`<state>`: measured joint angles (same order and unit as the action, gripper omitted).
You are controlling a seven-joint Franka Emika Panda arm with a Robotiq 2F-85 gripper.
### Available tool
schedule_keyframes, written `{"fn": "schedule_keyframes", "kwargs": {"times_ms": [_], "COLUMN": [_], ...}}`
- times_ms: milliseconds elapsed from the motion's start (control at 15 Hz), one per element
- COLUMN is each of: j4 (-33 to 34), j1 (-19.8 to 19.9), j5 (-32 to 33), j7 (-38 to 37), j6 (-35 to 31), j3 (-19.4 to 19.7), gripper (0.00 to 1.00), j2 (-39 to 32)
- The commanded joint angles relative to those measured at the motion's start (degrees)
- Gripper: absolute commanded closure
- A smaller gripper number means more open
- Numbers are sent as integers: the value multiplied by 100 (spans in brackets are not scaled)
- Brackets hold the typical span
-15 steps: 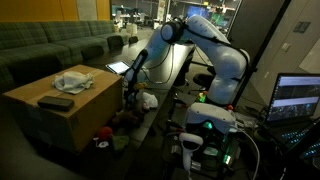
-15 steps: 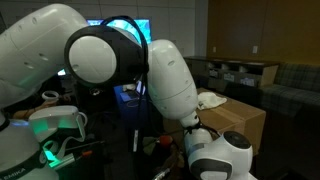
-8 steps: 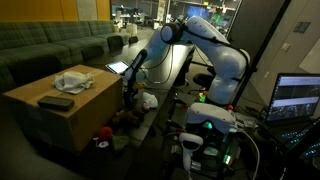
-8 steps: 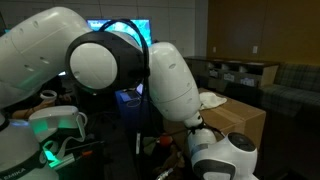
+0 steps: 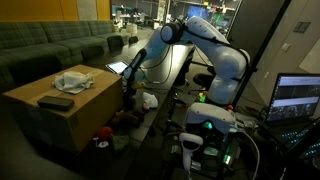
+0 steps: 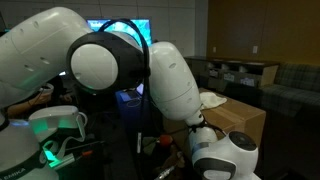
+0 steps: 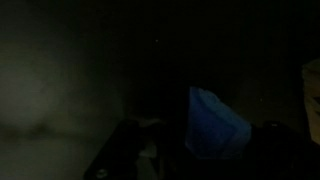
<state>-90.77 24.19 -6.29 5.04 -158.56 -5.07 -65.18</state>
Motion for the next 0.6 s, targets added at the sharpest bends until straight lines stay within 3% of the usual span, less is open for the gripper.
{"fn": "schedule_keyframes", "kwargs": {"times_ms": [0, 533], "j4": [-73, -1654], "j1": [23, -300], "j5": [-124, -27], "j7": [165, -111], "j6": [5, -231], "j3": [63, 641], "gripper": [97, 97], "j2": [92, 1439]}}
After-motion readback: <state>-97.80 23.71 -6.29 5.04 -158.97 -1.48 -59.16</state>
